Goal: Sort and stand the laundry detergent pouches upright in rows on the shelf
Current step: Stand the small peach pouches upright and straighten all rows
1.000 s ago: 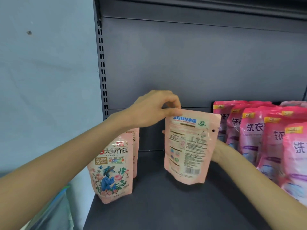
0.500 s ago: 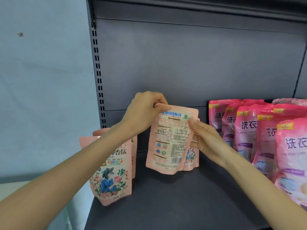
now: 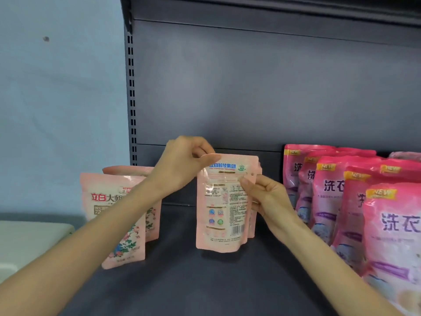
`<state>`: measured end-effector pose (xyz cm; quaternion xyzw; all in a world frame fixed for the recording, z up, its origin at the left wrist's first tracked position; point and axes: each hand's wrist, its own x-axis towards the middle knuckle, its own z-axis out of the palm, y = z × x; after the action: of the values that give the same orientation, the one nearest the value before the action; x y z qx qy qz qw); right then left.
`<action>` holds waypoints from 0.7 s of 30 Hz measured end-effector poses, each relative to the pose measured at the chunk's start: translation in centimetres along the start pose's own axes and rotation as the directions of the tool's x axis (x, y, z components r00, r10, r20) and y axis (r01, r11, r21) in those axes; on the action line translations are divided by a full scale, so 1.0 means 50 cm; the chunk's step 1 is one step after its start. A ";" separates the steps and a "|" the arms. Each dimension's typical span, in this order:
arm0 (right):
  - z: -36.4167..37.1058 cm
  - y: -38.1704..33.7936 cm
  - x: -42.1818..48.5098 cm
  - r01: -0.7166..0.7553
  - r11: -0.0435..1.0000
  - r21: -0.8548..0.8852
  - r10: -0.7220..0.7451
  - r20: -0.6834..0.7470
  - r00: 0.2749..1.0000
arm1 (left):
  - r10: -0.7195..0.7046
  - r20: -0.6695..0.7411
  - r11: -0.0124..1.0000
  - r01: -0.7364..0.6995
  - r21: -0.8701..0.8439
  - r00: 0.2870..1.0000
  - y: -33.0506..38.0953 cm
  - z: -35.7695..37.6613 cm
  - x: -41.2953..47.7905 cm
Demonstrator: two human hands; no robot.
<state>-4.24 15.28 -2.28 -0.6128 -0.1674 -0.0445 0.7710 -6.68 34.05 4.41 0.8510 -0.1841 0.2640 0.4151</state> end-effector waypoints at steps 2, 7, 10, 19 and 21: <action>-0.010 0.002 0.000 -0.021 0.999 0.039 0.020 0.020 1.000 | -0.026 0.100 0.997 0.033 -0.069 0.995 0.019 0.001 0.003; -0.031 0.011 -0.002 -0.071 0.995 0.065 0.064 0.107 0.992 | -0.064 0.300 0.980 0.116 -0.159 0.952 0.014 -0.016 0.005; -0.038 0.015 -0.001 -0.107 0.992 0.073 0.092 0.188 0.978 | -0.011 0.311 0.991 0.053 -0.125 0.950 -0.005 -0.011 0.001; -0.045 0.047 0.004 -0.262 0.965 0.016 0.243 0.327 0.913 | 0.292 0.448 0.907 -0.393 0.149 0.845 0.012 0.028 0.013; -0.048 0.053 -0.002 -0.273 0.962 -0.026 0.267 0.320 0.909 | 0.293 0.467 0.897 -0.409 0.167 0.834 0.010 0.034 0.011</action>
<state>-3.13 13.60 -5.26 -0.6217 -0.2046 0.1643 0.7380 -6.02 32.32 4.17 0.8857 -0.3893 0.1635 0.1928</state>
